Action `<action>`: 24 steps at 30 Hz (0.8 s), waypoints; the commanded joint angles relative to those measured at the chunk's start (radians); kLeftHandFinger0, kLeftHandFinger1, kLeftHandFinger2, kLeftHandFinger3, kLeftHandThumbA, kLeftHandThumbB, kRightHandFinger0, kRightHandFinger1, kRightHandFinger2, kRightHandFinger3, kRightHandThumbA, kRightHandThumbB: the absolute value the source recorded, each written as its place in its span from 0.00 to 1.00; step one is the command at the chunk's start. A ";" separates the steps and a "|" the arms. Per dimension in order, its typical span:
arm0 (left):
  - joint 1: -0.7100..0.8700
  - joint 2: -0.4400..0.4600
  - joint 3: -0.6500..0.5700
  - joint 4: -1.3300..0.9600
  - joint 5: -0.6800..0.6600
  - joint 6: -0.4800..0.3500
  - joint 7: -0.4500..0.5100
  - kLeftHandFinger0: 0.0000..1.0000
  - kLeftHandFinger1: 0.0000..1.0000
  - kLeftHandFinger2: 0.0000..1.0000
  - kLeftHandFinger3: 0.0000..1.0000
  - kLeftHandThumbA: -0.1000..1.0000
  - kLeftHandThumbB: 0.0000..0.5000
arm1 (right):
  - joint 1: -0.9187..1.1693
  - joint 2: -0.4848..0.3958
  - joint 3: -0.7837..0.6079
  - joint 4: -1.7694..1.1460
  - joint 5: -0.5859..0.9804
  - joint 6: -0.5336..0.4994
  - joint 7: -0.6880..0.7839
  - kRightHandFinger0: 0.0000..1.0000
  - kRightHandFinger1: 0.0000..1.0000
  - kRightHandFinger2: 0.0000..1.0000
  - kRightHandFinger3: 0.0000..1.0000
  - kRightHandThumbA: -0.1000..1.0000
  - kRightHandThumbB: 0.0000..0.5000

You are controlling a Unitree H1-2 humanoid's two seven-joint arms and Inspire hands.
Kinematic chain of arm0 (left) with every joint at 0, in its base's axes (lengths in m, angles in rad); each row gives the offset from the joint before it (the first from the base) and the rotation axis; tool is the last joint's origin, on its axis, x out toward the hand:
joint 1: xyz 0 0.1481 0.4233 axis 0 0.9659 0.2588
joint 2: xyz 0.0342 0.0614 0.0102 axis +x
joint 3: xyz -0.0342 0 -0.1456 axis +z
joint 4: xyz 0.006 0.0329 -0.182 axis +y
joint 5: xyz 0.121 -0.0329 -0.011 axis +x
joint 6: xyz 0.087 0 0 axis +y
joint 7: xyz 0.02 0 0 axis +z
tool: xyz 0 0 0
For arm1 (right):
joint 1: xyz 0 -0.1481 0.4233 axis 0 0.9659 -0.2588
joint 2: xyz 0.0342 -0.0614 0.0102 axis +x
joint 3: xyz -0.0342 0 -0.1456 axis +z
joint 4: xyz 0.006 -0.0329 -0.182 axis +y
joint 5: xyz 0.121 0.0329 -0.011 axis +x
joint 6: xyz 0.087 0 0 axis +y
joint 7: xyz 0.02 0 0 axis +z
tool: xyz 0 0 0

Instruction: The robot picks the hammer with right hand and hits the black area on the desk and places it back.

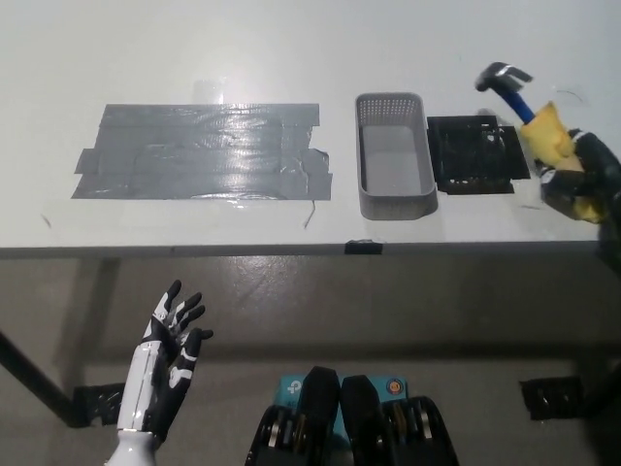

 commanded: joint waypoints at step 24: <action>-0.051 0.021 -0.002 -0.018 0.025 -0.036 0.003 0.65 0.75 0.74 0.91 0.79 0.00 | -0.321 -0.317 0.181 -0.152 0.114 0.238 0.753 0.01 0.47 0.86 0.82 0.00 0.31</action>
